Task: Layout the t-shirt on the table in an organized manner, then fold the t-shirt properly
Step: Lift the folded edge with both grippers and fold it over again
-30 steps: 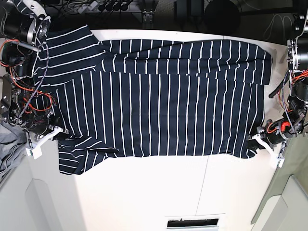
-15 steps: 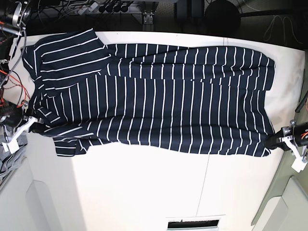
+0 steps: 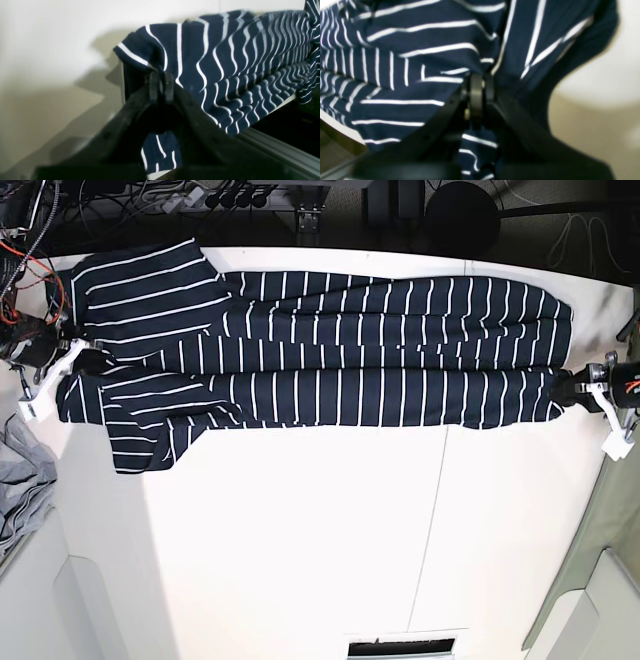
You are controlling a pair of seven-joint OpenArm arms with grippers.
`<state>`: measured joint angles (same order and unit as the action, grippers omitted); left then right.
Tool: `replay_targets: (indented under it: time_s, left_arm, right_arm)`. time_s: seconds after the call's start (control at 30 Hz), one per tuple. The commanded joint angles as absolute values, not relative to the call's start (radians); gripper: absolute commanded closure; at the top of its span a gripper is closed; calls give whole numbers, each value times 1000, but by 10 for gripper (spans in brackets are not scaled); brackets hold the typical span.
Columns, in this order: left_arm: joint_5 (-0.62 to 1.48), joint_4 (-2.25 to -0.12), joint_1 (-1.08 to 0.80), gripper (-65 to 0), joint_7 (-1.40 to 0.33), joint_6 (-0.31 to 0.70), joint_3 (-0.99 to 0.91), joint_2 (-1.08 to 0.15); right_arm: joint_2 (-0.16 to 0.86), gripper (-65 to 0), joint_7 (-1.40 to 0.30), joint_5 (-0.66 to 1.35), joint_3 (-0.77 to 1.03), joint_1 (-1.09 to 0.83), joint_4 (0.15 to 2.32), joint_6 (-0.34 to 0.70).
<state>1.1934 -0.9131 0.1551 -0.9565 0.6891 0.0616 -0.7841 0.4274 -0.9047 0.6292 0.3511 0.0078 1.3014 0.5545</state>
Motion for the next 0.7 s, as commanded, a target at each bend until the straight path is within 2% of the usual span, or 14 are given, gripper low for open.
replay_targets:
  time_s: [0.0,0.03,0.13,0.2,0.5,0.67]
  left_arm:
    - [1216,-925,177,0,-935,698,53,-806]
    - [1216,-925,178,0,-931,698,53,-801]
    - [1214,-925,177,0,-920,698,53,-789]
    - [1204,-925,177,0,-921,698,53,-784]
    - [1129,-925,176,0,-920,698,53,-784]
    - [1110,-925,176,0,-920,698,53,-784]
  right_arm:
    - [446,0,-871,643,359,19,1318,557]
    - [446,-3,-860,643,359,20,1318,556]
    - [447,-243,-823,643,368,31,1319,556]
    - [447,-333,-787,643,391,44,1319,556]
    - [445,-345,-668,490,435,228,1288,497]
    - [445,-345,-630,459,416,362,1085,497]
